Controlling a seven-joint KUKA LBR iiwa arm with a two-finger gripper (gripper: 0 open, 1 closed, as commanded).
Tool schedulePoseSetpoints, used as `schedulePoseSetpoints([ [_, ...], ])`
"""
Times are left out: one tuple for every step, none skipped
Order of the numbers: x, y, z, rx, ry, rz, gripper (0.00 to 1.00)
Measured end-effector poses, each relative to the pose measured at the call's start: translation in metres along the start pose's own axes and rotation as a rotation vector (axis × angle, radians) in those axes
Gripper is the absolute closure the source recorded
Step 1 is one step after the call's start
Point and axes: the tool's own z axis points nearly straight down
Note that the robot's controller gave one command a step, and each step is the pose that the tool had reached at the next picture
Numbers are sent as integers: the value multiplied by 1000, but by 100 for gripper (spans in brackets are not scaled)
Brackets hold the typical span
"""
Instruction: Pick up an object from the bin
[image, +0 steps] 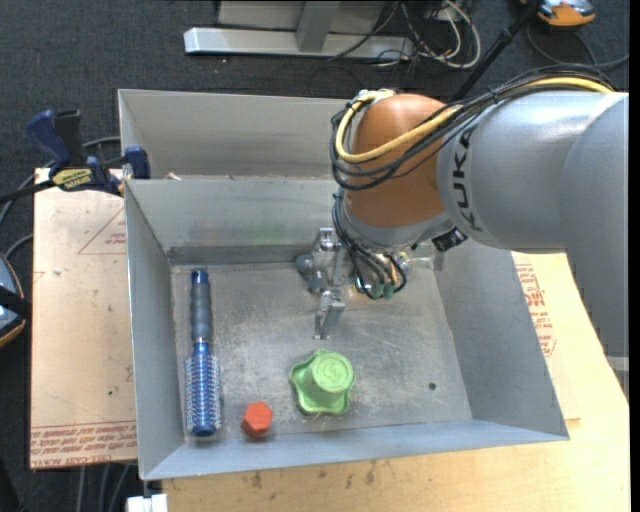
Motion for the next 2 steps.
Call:
schedulePoseSetpoints([
  [61,-19,31,-3,-16,-33,0],
  [99,-18,34,-6,-35,99,0],
])
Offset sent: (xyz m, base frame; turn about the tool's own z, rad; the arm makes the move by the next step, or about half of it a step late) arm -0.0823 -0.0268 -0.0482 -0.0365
